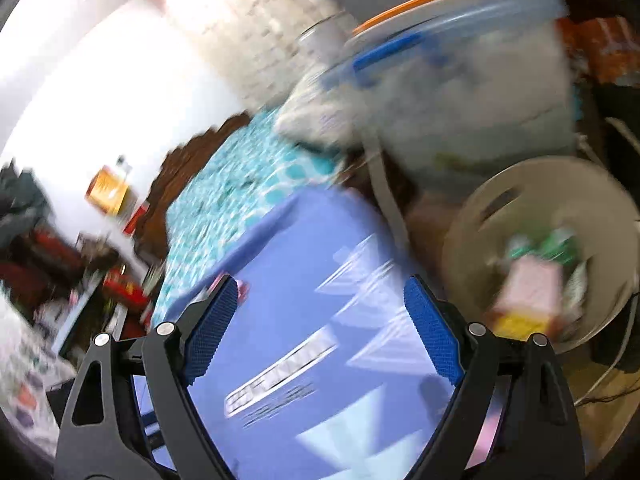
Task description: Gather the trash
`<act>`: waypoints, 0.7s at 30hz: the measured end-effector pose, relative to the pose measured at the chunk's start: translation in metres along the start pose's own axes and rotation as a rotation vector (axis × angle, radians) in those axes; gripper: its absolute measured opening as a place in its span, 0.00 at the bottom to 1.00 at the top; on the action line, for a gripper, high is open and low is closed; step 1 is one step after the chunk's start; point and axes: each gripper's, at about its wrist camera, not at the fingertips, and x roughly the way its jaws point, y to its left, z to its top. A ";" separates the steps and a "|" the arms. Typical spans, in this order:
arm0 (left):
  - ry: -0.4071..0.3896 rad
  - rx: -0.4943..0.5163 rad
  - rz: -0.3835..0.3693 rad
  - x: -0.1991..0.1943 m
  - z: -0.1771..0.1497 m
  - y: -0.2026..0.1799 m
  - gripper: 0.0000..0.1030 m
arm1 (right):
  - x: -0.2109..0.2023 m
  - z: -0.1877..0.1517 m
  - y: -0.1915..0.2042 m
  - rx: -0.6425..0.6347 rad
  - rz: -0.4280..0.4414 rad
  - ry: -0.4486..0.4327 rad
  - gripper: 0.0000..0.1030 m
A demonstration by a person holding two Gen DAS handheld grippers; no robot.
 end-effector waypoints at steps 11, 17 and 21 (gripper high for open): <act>-0.070 -0.191 0.290 -0.075 -0.079 0.139 0.78 | 0.049 -0.178 0.170 -0.274 -0.003 0.194 0.83; -0.122 -0.222 0.360 -0.099 -0.101 0.178 0.78 | 0.053 -0.213 0.220 -0.380 0.017 0.248 0.83; -0.138 -0.257 0.385 -0.100 -0.109 0.193 0.78 | 0.061 -0.230 0.240 -0.432 0.024 0.289 0.82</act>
